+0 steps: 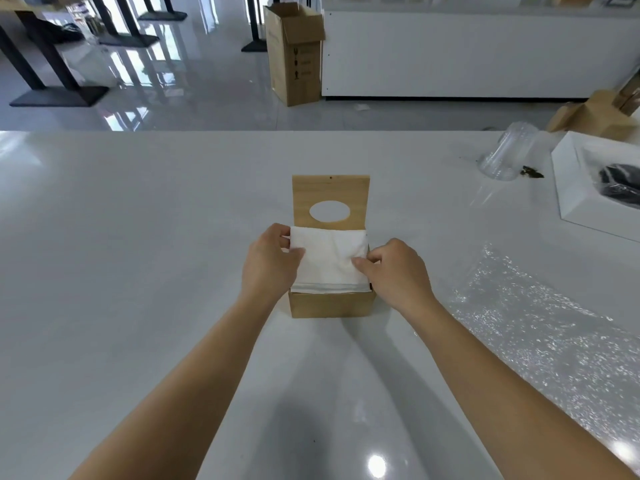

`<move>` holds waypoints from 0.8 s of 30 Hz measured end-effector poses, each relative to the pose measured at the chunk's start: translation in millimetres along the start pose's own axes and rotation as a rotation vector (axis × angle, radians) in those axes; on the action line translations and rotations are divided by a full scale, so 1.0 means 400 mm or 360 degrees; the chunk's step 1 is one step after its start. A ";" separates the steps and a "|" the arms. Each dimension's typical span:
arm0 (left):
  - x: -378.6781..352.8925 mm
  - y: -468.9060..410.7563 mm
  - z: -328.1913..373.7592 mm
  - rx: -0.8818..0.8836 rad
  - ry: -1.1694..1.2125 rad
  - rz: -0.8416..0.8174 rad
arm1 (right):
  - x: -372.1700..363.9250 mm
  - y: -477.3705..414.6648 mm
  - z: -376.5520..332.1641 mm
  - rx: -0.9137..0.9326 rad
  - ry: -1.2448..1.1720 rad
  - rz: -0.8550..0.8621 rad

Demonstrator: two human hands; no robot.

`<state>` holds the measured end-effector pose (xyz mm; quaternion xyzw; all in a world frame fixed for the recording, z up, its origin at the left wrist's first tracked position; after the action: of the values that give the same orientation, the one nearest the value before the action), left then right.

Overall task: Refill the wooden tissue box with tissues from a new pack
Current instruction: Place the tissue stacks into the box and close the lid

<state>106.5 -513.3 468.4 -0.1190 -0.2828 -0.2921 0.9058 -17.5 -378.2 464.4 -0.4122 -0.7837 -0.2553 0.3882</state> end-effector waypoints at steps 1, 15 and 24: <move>-0.003 -0.002 -0.003 -0.0029 -0.0040 -0.0009 | 0.001 -0.002 -0.006 0.0048 0.0097 0.0004; -0.041 -0.013 0.012 -0.0516 -0.0811 -0.0051 | -0.039 -0.012 -0.045 0.0120 0.0731 -0.0076; -0.093 -0.006 0.020 -0.0564 -0.1098 0.0005 | -0.041 -0.012 -0.047 0.0213 0.0875 -0.0005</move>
<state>76.6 -495.1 453.5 -0.3654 -0.5157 -0.2779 0.7234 -8.3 -401.5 461.3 -0.2996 -0.6647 -0.3059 0.6123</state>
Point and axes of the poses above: each hand's wrist, its own y-axis away from the middle knuckle, its own x-axis out of the back of the hand, z = x × y, the point moved 4 cm from there along -y, towards the middle knuckle, and after that the axes turned 9 degrees about -x, right-handed, at the moved point
